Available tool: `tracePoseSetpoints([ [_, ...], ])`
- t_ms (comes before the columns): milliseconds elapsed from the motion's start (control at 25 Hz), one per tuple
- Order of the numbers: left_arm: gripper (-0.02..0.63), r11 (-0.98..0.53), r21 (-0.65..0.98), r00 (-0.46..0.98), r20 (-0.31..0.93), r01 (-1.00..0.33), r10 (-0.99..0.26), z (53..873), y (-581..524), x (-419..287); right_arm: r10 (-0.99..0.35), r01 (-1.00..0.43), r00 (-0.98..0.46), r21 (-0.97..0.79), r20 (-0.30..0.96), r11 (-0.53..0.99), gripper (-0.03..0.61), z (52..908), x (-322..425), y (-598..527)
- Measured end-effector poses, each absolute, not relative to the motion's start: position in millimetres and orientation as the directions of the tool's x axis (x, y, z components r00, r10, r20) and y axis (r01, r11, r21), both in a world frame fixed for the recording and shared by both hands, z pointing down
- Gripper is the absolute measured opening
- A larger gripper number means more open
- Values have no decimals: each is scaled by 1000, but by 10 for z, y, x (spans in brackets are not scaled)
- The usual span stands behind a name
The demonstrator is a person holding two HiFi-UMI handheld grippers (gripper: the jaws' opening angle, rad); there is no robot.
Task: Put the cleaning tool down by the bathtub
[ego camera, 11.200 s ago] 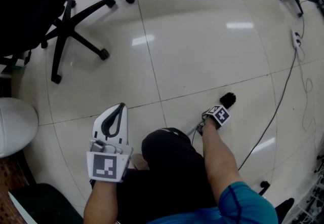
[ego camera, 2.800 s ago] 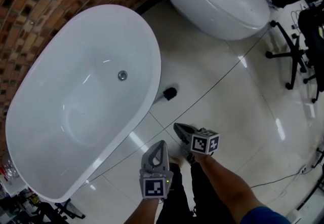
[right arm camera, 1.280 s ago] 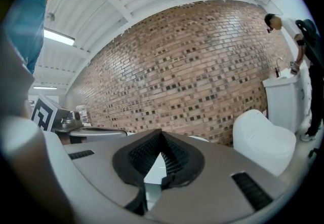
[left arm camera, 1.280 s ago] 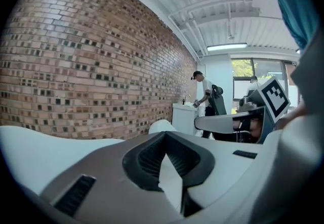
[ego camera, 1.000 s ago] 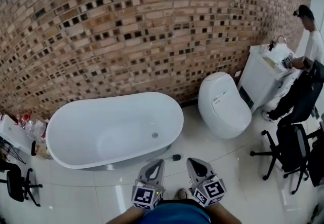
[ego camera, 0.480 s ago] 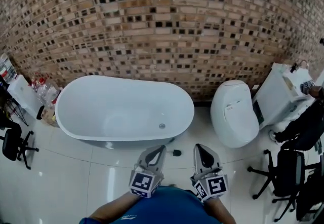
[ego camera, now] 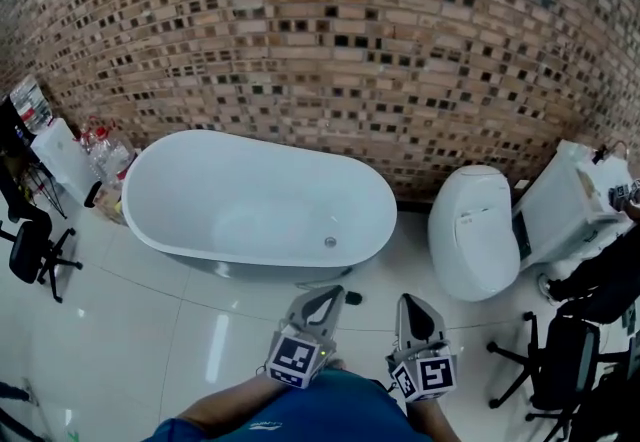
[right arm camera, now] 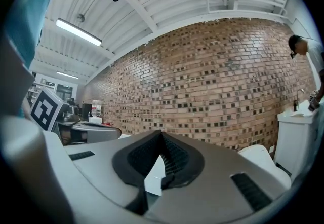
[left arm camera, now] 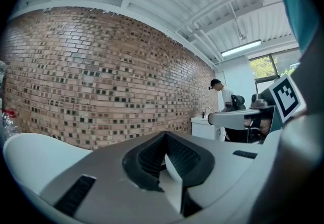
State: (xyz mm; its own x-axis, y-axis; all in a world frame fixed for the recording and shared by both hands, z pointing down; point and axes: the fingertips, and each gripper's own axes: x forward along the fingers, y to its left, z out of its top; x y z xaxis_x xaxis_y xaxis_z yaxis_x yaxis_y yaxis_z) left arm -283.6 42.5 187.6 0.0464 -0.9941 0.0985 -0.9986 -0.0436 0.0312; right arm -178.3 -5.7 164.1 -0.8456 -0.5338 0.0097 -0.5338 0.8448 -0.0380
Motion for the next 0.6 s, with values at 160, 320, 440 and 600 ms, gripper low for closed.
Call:
tracePoseSetpoints([
  [160,-2,-33,31,36,98,-999,-995,1874,472,-2821,-526,-526,-851,-42,6,850,-15,1650,-1757,-24],
  [320,-2,-25,28,28,97,-999,-995,1867,515,-2800,-519,-519,-855,-41,4,854,-15,1638,-1743,5],
  [440,-2,-23,26,25,95,-999,-995,1871,540,-2801,-513,-513,-858,-40,4,858,-15,1652,-1760,41],
  [600,-2,-21,28,23,95,-999,-995,1885,584,-2820,-516,-516,-857,-39,7,856,-15,1662,-1763,86],
])
